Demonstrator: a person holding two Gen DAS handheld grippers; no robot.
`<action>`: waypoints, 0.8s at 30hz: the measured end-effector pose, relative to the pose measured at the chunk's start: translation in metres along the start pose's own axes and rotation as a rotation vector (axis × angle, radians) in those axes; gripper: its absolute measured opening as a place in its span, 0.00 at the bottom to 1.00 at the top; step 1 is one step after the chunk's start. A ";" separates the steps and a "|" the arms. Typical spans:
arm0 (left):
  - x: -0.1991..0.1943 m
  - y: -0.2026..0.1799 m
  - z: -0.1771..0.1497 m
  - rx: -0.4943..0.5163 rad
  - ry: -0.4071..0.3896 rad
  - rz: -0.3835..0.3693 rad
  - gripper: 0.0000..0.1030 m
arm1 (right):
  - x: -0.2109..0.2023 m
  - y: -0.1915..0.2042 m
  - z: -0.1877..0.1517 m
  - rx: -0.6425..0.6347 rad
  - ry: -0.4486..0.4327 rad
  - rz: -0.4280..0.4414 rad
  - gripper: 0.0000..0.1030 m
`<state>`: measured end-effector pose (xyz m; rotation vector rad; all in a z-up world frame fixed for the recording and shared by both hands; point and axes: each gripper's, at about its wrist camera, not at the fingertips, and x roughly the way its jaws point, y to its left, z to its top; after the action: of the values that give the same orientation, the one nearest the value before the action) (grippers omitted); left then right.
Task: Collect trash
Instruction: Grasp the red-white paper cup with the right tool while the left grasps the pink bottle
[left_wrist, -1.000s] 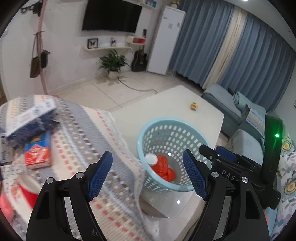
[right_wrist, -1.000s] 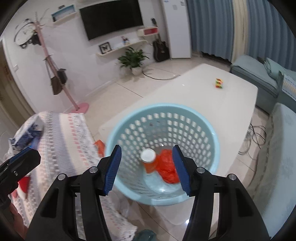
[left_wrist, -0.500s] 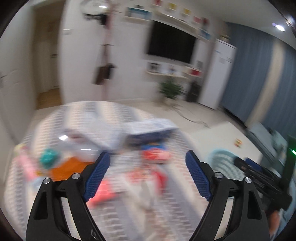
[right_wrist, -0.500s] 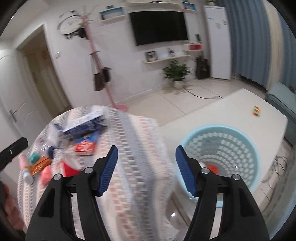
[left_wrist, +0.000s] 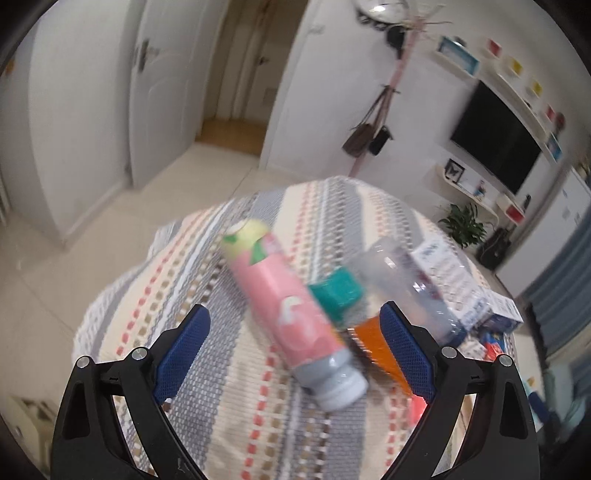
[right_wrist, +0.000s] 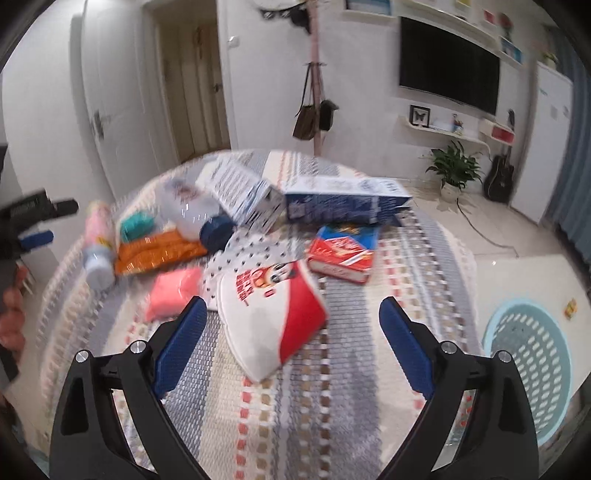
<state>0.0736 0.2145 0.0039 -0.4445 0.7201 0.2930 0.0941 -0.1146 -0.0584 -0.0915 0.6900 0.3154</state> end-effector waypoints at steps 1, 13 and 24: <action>0.006 0.007 0.001 -0.023 0.014 -0.001 0.88 | 0.004 0.002 -0.002 -0.009 0.007 0.001 0.87; 0.054 0.007 -0.014 -0.070 0.117 0.043 0.88 | 0.044 0.012 -0.005 -0.086 0.136 0.036 0.87; 0.058 -0.013 -0.014 0.028 0.108 0.098 0.58 | 0.037 0.016 -0.006 -0.105 0.091 -0.008 0.77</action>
<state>0.1123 0.2028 -0.0422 -0.4010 0.8520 0.3520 0.1127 -0.0913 -0.0864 -0.2098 0.7624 0.3412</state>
